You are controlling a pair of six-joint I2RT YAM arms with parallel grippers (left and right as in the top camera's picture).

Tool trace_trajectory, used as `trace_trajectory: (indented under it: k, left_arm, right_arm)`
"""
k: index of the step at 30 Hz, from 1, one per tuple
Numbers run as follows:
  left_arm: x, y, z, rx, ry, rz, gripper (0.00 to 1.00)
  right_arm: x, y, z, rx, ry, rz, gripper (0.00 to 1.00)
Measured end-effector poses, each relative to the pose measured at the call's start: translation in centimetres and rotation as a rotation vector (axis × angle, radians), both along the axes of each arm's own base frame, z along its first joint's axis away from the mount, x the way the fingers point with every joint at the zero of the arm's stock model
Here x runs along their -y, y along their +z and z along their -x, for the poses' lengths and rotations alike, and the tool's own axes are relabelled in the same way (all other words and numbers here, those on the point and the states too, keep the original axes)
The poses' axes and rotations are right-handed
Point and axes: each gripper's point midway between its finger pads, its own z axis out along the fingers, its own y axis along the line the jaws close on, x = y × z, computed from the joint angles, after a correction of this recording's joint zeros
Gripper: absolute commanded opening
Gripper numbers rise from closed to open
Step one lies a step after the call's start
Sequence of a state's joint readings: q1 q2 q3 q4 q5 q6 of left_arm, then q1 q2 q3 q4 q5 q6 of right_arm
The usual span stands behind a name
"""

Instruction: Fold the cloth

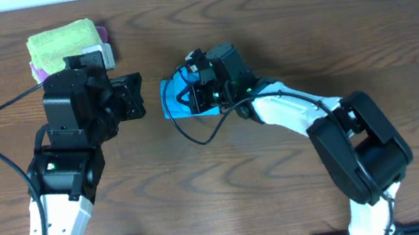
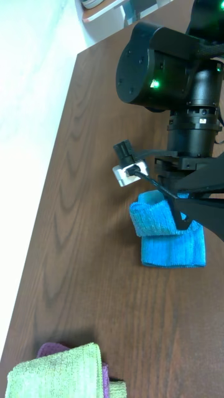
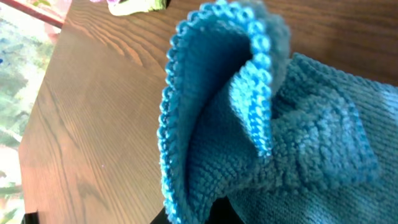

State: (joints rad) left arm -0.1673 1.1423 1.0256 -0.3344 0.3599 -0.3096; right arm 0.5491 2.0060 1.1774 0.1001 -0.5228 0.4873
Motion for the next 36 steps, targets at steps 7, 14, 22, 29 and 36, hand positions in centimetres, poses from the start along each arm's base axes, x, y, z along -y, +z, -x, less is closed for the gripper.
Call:
trace_trajectory:
  k: [7,14,22,29,36]
  left_arm:
    - [0.0,0.0,0.0,0.000,0.000,0.000,0.06]
    - [0.0,0.0,0.0,0.001,0.000,0.000,0.06]
    - [0.0,0.0,0.0,0.001,0.000,0.000,0.06]
    - [-0.1,0.2,0.0,0.016,-0.008,-0.015,0.06]
    - [-1.4,1.3,0.4,0.042,0.026,-0.013,0.06]
  right_arm:
    - [-0.6,-1.1,0.3,-0.010,0.009,0.001,0.01]
    - [-1.0,-2.6,0.4,-0.045,-0.002,0.000,0.27]
    - [-1.8,-0.8,-0.6,-0.003,-0.015,-0.074,0.87]
    - [-1.8,0.9,-1.6,0.000,-0.009,-0.136,0.85]
    - [0.3,3.0,-4.0,-0.032,-0.017,-0.183,0.84]
